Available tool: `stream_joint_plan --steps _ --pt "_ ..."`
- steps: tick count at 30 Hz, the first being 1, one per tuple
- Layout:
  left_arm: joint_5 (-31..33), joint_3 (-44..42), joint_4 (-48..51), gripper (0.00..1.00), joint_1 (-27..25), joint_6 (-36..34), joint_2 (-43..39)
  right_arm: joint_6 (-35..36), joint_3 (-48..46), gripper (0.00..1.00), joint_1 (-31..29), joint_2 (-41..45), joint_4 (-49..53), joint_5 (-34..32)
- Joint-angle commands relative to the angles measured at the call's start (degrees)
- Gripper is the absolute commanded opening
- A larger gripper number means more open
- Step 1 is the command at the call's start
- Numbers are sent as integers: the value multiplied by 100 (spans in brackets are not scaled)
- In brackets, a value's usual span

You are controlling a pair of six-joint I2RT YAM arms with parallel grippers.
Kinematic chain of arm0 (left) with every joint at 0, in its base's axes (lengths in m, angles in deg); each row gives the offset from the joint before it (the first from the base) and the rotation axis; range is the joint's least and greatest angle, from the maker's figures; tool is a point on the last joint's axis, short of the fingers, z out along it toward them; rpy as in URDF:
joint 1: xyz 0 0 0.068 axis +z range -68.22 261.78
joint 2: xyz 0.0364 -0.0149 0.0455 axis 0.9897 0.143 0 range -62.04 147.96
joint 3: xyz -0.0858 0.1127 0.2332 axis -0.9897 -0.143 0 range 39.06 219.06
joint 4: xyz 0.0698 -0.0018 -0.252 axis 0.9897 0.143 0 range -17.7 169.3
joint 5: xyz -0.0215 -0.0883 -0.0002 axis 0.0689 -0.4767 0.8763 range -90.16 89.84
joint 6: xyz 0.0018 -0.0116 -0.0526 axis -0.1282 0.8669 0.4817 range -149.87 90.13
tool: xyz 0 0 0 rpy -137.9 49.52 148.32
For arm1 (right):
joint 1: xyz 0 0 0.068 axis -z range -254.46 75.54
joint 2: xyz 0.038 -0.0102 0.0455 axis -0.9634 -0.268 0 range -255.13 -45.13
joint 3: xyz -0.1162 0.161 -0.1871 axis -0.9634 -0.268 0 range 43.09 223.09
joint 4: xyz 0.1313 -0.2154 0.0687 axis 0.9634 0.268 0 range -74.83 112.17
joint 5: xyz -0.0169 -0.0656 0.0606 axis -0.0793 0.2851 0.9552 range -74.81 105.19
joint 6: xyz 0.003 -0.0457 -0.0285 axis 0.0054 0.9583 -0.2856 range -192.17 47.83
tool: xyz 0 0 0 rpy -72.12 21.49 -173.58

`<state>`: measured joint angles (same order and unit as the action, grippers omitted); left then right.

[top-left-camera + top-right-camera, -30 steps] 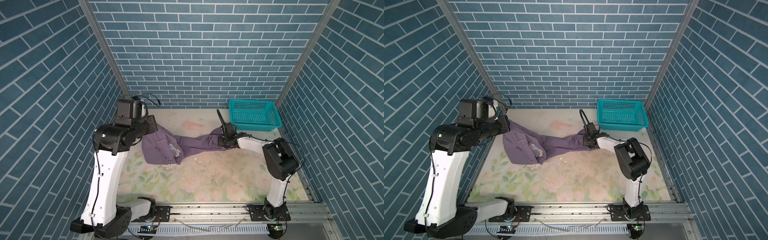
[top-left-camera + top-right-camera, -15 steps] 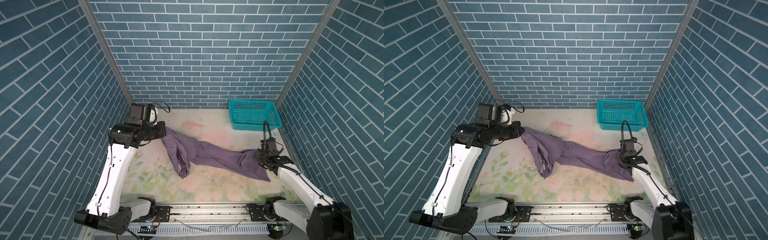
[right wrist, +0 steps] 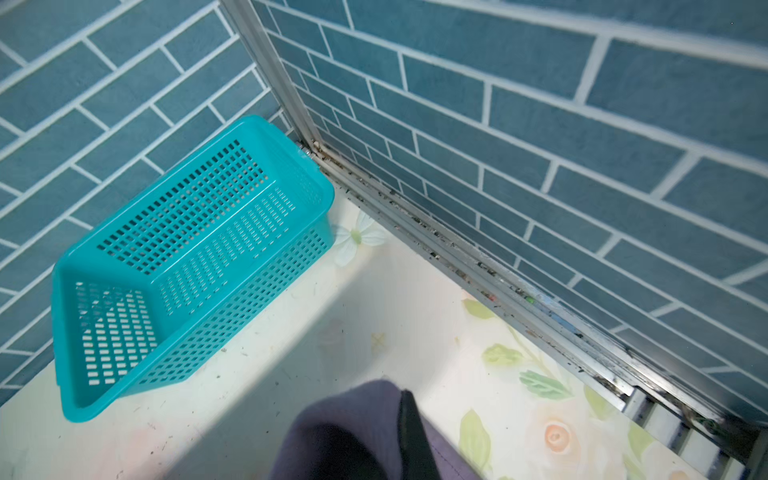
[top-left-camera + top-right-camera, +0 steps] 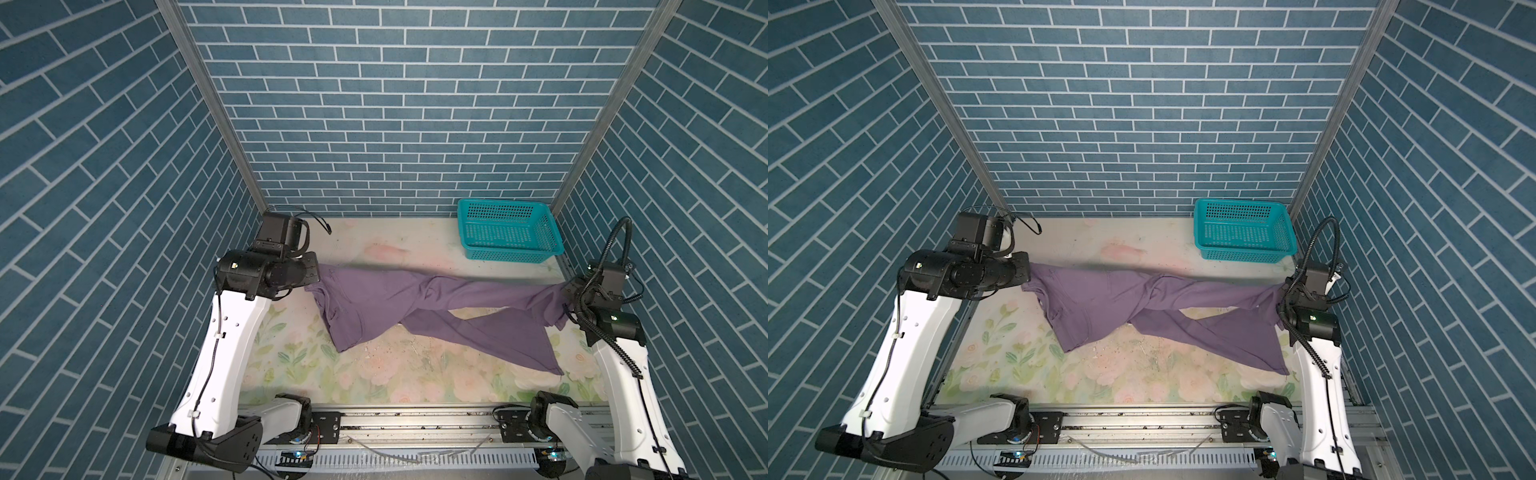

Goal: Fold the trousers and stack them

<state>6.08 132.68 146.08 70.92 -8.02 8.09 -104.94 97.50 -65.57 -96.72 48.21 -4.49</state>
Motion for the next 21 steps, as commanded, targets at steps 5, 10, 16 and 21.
stream_joint_plan --steps 5,10,16,21 --pt "1089 92 107 0 646 173 180 -369 418 0 923 -172 -27 73" --pt "807 338 -43 0 988 69 461 -826 353 0 1405 -426 -588 1531" --pt "198 428 -430 0 989 53 729 -761 -162 0 515 -519 -809 2031" --pt "-748 467 -850 0 982 -203 845 -327 -450 0 -683 -412 -517 1954"
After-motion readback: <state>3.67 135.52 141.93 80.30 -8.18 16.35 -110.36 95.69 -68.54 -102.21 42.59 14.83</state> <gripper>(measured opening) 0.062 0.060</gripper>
